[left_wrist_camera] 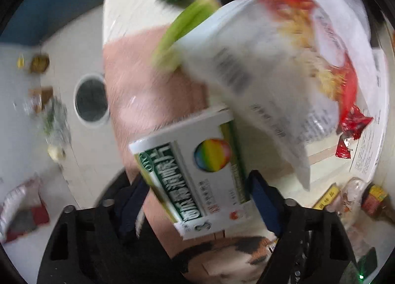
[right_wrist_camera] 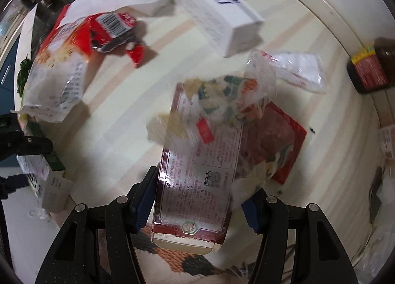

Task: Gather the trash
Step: 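Grasp the white-green medicine box with the left tool while the right tool grasps the red-white box, then carry both boxes over the floor bin and open both tools to drop them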

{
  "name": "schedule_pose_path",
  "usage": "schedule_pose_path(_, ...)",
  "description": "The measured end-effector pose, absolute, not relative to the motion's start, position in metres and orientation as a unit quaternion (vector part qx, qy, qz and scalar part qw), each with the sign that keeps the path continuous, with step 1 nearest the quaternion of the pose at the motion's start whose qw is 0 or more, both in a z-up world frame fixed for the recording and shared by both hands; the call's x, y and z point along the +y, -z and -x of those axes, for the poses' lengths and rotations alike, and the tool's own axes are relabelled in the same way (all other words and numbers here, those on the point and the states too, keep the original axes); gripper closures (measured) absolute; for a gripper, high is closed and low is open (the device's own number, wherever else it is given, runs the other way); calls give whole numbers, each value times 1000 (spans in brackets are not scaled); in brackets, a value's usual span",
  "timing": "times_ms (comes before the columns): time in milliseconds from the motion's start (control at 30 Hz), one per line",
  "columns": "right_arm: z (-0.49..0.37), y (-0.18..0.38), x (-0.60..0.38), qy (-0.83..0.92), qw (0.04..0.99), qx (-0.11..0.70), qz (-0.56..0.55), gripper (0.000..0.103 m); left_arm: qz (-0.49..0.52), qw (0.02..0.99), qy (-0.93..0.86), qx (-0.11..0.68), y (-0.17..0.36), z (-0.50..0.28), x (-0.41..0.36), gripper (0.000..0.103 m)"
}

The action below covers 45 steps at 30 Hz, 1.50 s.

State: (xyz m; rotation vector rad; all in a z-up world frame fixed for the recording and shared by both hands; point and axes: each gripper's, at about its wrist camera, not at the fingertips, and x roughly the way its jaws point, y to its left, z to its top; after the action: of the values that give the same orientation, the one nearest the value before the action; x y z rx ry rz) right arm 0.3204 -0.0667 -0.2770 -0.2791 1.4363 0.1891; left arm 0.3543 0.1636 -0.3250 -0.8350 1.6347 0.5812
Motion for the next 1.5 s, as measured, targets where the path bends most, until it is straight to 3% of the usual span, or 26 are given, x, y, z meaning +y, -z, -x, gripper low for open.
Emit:
schedule_pose_path(167, -301, 272, -83, -88, 736, 657, 134, 40, 74, 674, -173, 714, 301, -384, 103, 34)
schedule_pose_path(267, -286, 270, -87, -91, 731, 659, 150, 40, -20, 684, -136, 716, 303, -379, 73, 34)
schedule_pose_path(367, -273, 273, -88, -92, 725, 663, 162, 40, -20, 689, -141, 711, 301, -378, 71, 34)
schedule_pose_path(533, -260, 274, -92, -76, 723, 671, 145, 32, 27, 687, -154, 710, 310, -359, 84, 31)
schedule_pose_path(600, -260, 273, -101, -72, 723, 674, 129, 32, 43, 691, -148, 706, 308, -354, 90, 39)
schedule_pose_path(700, -253, 268, -109, -78, 728, 673, 103, 43, 22, 693, -148, 705, 307, -343, 92, 40)
schedule_pose_path(1000, -189, 233, -115, -114, 746, 655, 43, 43, 10, 728, -146, 670, 268, -324, 73, 41)
schedule_pose_path(1233, -180, 191, -110, -140, 764, 629, 29, 43, 52, 757, -154, 633, 230, -303, 125, 41)
schedule_pose_path(1367, -211, 167, -81, -155, 774, 612, 47, 43, 88, 765, -172, 615, 226, -270, 163, 41)
schedule_pose_path(1500, -226, 177, -9, -187, 768, 609, 69, 43, 133, 758, -207, 604, 233, -223, 226, 41)
